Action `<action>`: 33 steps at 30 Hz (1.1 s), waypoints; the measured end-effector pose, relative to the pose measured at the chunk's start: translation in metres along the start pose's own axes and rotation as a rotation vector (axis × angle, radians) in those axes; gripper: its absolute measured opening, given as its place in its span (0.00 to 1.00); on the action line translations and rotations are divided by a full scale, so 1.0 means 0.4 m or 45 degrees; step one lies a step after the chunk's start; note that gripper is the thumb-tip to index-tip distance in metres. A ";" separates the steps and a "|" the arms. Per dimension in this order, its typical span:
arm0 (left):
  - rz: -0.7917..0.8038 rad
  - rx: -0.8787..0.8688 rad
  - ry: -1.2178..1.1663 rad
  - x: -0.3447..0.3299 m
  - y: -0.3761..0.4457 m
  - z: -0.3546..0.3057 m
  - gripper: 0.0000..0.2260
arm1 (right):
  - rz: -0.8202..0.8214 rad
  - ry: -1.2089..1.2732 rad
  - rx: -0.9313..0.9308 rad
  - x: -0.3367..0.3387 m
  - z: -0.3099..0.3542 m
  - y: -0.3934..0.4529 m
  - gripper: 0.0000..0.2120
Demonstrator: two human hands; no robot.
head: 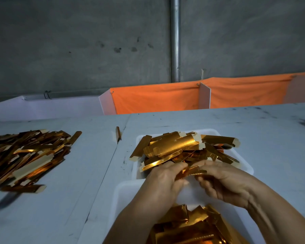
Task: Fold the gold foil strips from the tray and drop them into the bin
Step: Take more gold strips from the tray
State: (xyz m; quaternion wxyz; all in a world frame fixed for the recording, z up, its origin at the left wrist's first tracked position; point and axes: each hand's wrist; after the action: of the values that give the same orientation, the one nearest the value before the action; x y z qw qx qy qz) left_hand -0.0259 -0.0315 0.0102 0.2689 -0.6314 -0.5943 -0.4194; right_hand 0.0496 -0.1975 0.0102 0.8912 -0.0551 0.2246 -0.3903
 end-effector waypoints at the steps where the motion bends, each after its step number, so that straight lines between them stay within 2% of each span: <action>1: 0.022 0.017 -0.063 0.002 0.001 0.001 0.17 | -0.030 0.011 0.039 -0.001 0.001 -0.001 0.06; 4: 0.123 0.128 -0.373 0.004 0.005 0.006 0.12 | -0.048 -0.040 0.142 -0.007 0.003 -0.004 0.05; 9: 0.271 0.363 -0.779 -0.001 0.000 0.026 0.16 | -0.276 -0.588 0.388 -0.011 0.010 -0.011 0.06; 12: 0.302 0.401 -0.855 0.003 -0.001 0.031 0.19 | -0.345 -0.663 0.482 -0.016 0.013 -0.018 0.07; 16: 0.358 0.400 -1.059 0.010 0.001 0.029 0.19 | -0.307 -0.626 0.514 -0.019 0.018 -0.027 0.11; 19: 0.362 0.392 -1.072 0.011 -0.001 0.027 0.23 | -0.250 -0.646 0.531 -0.018 0.025 -0.034 0.13; 23: 0.337 0.392 -1.047 0.016 -0.003 0.024 0.28 | -0.120 -0.799 0.456 -0.018 0.019 -0.032 0.08; 26: 0.330 0.389 -0.963 0.018 -0.005 0.024 0.30 | 0.006 -0.767 0.331 -0.019 0.020 -0.033 0.16; 30: 0.391 0.380 -0.949 0.021 -0.008 0.020 0.29 | 0.149 -0.693 0.164 -0.019 0.030 -0.041 0.16; 33: 0.433 0.377 -0.914 0.020 -0.008 0.016 0.30 | 0.139 -0.723 0.123 -0.022 0.034 -0.045 0.16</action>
State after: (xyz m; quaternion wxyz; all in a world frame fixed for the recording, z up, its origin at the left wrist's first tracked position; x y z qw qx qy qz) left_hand -0.0284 -0.0214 0.0133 0.1980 -0.7811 -0.5913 -0.0324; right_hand 0.0383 -0.2046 0.0302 0.9397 -0.1073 -0.0499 -0.3210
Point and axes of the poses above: each hand's wrist, its own y-axis towards the middle knuckle, its own x-axis out of the back of the hand, z = x × y, and after that the axes turned 6 degrees about z, right-handed
